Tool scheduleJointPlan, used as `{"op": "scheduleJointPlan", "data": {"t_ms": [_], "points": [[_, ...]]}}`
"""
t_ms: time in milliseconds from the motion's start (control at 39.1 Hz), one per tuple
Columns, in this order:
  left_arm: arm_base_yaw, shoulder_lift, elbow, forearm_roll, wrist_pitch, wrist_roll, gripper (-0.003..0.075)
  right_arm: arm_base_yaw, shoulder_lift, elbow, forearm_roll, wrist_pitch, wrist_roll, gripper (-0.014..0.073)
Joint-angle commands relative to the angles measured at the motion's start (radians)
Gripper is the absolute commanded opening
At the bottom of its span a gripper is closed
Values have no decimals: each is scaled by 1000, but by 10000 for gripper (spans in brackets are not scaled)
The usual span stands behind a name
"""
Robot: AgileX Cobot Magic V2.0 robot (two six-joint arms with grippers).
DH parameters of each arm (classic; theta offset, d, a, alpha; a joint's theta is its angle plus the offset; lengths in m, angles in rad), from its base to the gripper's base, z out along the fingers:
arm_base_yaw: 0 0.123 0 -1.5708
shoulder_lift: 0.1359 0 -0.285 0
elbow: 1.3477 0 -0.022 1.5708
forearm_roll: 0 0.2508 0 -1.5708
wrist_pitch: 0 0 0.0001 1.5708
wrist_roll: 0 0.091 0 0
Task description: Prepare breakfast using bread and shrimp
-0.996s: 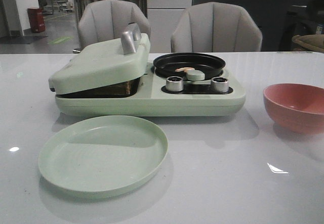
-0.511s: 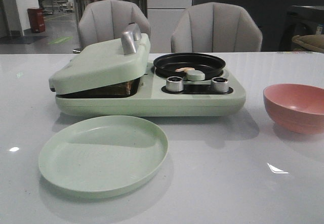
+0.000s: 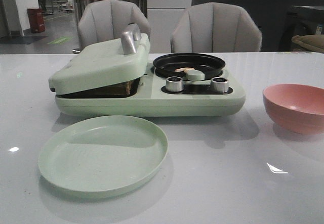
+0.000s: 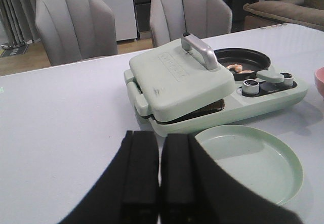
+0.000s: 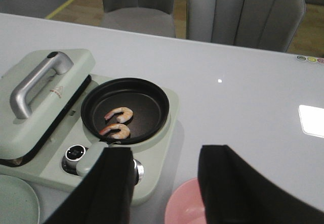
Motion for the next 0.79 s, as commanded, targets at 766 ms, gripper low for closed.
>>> {"op": "scheduleJointPlan", "data": {"t_ms": [766], "points": [[3,-13,-27,-10,-81,-11,114,2,-482,664,11,-520,-3,420]]}}
